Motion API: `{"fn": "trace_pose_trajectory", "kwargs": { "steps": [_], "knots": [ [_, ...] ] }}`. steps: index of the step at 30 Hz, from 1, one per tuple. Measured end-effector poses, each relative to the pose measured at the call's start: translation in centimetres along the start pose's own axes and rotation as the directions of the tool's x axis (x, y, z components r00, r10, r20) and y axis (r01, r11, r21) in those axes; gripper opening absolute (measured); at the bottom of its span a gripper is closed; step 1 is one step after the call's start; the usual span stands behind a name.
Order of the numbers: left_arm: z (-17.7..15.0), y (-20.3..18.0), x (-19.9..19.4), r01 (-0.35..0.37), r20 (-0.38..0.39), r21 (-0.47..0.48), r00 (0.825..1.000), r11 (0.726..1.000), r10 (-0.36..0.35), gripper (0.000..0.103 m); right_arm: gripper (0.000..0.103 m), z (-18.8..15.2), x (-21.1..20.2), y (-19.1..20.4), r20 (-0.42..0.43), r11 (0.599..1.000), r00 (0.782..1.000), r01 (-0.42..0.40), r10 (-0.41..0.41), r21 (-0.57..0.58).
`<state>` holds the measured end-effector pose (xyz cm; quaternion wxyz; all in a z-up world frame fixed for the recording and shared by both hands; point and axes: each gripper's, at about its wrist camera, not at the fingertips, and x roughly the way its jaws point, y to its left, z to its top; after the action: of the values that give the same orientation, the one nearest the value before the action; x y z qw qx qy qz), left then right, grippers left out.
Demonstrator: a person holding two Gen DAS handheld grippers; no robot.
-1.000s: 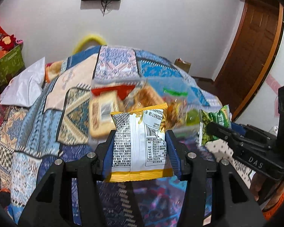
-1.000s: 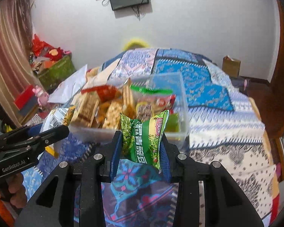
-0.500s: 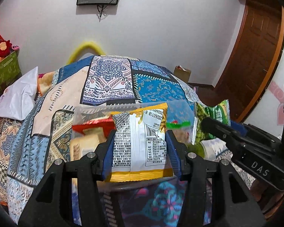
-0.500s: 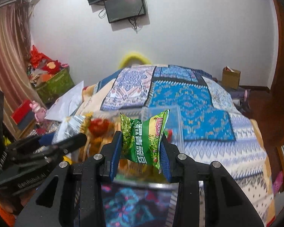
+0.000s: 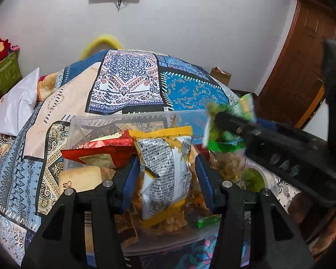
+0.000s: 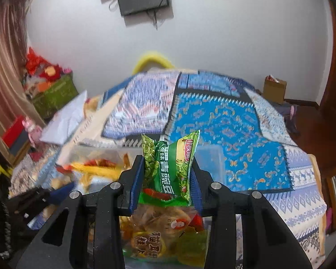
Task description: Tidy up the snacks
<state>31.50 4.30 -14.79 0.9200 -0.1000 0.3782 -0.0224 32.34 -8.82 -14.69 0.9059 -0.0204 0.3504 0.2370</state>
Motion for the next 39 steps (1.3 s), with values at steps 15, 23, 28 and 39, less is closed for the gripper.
{"fn": "trace_pose_trajectory", "kwargs": {
  "steps": [15, 23, 28, 39],
  "knots": [
    [-0.1, -0.3, -7.0, 0.029, 0.086, 0.002, 0.996, 1.0, -0.029, 0.052, 0.05, -0.1, -7.2, 0.2, 0.069, 0.999, 0.997, -0.035, 0.035, -0.004],
    [0.3, -1.5, -16.5, 0.004, 0.25, 0.053, 0.968, 0.999, -0.017, 0.052, 0.05, -0.8, -15.9, 2.2, 0.216, 0.997, 0.975, -0.053, 0.062, -0.051],
    [-0.7, -2.4, -22.5, -0.037, 0.367, 0.078, 0.93, 0.996, 0.006, 0.061, 0.052, -1.5, -20.5, 3.2, 0.3, 0.996, 0.95, -0.068, 0.085, -0.064],
    [-3.4, -3.0, -29.0, -0.097, 0.499, 0.093, 0.865, 0.991, 0.038, 0.096, 0.098, -3.6, -24.9, 4.5, 0.429, 0.998, 0.902, -0.025, 0.05, -0.063]
  ]
}}
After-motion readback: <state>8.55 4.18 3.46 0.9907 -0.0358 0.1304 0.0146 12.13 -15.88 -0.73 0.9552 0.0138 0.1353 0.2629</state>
